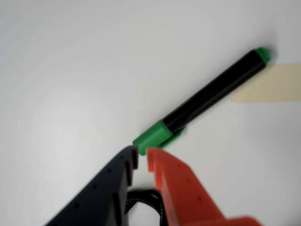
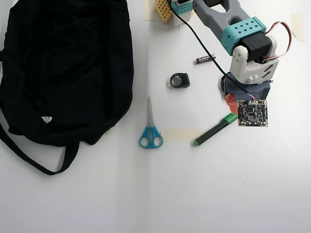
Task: Put the green marker into the black bag
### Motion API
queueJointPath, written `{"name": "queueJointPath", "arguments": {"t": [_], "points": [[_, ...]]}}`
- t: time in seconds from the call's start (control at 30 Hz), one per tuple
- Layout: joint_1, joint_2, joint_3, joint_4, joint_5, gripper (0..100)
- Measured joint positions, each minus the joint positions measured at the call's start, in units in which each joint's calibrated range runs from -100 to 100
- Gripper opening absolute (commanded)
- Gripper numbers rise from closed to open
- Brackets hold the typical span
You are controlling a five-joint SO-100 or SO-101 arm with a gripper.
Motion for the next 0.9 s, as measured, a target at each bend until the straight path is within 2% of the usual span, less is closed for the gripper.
{"name": "queueJointPath", "arguments": {"t": [0.63,0.9], "points": [[-1.4,0.0,-0.2,2.2,-5.6,2],[-1.9,0.0,-0.2,2.2,-6.1,2]]}}
